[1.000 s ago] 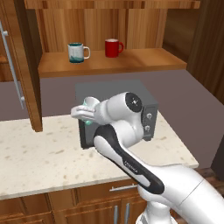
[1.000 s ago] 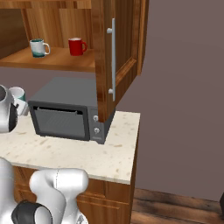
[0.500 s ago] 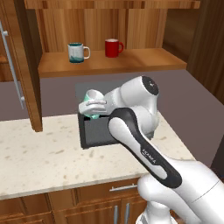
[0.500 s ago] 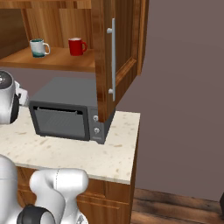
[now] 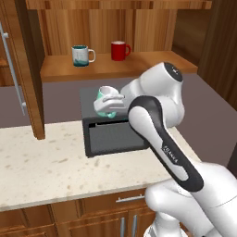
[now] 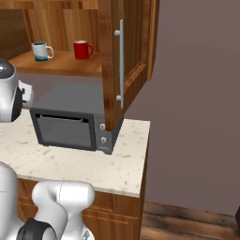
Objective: Pick the mug on the counter and place it in the cabinet with the handle facing the right, like the mugs already inside.
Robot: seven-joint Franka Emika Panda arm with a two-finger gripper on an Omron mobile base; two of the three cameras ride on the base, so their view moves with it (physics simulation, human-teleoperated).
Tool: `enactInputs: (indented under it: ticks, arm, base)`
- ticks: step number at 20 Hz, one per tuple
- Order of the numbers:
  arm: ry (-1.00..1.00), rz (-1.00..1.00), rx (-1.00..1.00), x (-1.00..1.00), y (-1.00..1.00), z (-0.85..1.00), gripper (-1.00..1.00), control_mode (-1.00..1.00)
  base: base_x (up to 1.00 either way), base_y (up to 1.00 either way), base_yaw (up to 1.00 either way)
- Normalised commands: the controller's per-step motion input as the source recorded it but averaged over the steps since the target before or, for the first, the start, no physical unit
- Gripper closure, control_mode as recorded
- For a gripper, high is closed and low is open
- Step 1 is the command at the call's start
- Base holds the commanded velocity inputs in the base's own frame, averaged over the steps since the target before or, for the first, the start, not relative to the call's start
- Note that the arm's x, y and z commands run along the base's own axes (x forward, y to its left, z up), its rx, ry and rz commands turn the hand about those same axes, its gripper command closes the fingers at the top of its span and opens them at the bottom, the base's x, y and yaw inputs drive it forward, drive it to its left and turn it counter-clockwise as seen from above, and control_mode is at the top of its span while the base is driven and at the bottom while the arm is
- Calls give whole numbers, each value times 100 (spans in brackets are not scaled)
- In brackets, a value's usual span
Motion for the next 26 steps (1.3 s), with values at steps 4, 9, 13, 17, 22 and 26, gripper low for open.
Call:
enactInputs:
  ticks: [4, 9, 13, 17, 22, 26]
  arm:
    - [-1, 6, 3, 0, -53, 18, 100, -100]
    - [-3, 14, 6, 0, -39, 25, 100, -100]
    - [-2, 15, 4, 0, -28, 26, 100, -100]
    - [0, 10, 0, 0, -16, 34, 100, -100]
    - [0, 6, 0, 0, -10, 33, 100, -100]
    - [0, 0, -1, 0, -1, 21, 100, -100]
  base:
    - [0, 0, 0]
    - [0, 0, 0]
    - [0, 0, 0]
    - [0, 0, 0]
    - [0, 0, 0]
    - [0, 0, 0]
